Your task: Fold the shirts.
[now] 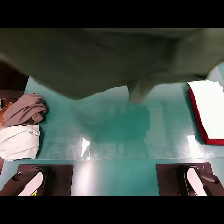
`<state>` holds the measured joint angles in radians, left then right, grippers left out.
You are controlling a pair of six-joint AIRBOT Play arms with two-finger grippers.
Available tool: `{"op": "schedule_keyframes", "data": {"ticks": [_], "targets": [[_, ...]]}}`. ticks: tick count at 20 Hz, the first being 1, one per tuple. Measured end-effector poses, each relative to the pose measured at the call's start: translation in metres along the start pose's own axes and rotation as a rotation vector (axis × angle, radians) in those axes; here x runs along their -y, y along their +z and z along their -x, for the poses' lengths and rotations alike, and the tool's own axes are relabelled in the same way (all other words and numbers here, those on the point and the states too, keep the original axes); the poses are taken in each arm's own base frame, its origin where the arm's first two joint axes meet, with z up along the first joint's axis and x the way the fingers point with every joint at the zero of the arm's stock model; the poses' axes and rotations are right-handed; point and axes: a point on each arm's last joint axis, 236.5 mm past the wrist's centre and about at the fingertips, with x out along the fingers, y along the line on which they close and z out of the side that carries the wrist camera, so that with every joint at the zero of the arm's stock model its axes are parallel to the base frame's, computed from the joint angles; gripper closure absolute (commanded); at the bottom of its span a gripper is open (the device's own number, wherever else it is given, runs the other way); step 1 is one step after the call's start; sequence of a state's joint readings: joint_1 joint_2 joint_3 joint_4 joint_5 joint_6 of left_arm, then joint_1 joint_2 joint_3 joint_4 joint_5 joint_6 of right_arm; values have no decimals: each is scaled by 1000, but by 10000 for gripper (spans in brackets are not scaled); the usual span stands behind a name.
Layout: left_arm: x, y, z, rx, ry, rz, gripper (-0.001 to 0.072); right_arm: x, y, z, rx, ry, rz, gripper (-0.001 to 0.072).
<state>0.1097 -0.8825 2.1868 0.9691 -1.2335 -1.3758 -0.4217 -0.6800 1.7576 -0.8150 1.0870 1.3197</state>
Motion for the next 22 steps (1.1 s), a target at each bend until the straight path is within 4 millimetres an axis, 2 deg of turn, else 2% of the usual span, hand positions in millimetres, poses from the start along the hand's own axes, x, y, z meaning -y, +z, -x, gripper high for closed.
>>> {"op": "schedule_keyframes", "data": {"ticks": [2, 4, 6, 8, 10, 11, 13, 15, 17, 19, 22], "targets": [[18, 17, 16, 45, -33, -5, 682, -8, 22, 16, 34, -34, 52, 692], [21, 10, 17, 13, -46, 14, 683, -6, 30, 18, 12, -66, 63, 693], [10, -21, 1, -89, -38, 60, 682, 9, 22, 9, -60, -97, 31, 692], [-11, -77, -23, -257, -19, 134, 683, 35, -4, -8, -182, -115, -50, 693], [-33, -151, -46, -459, -5, 230, 682, 67, -50, -30, -347, -117, -174, 693], [-39, -188, -55, -554, -8, 283, 682, 80, -81, -43, -446, -102, -243, 693], [-49, -269, -66, -745, -9, 397, 682, 104, -156, -63, -678, -100, -356, 693], [-57, -338, -71, -889, 3, 490, 682, 119, -231, -81, -896, -117, -409, 693], [-64, -392, -77, -965, 15, 544, 682, 132, -302, -96, -1081, -165, -407, 693], [-78, -437, -89, -994, 41, 564, 682, 140, -359, -116, -1177, -196, -372, 693], [-102, -481, -115, -960, 90, 567, 682, 151, -422, -153, -1205, -233, -326, 693]]}}
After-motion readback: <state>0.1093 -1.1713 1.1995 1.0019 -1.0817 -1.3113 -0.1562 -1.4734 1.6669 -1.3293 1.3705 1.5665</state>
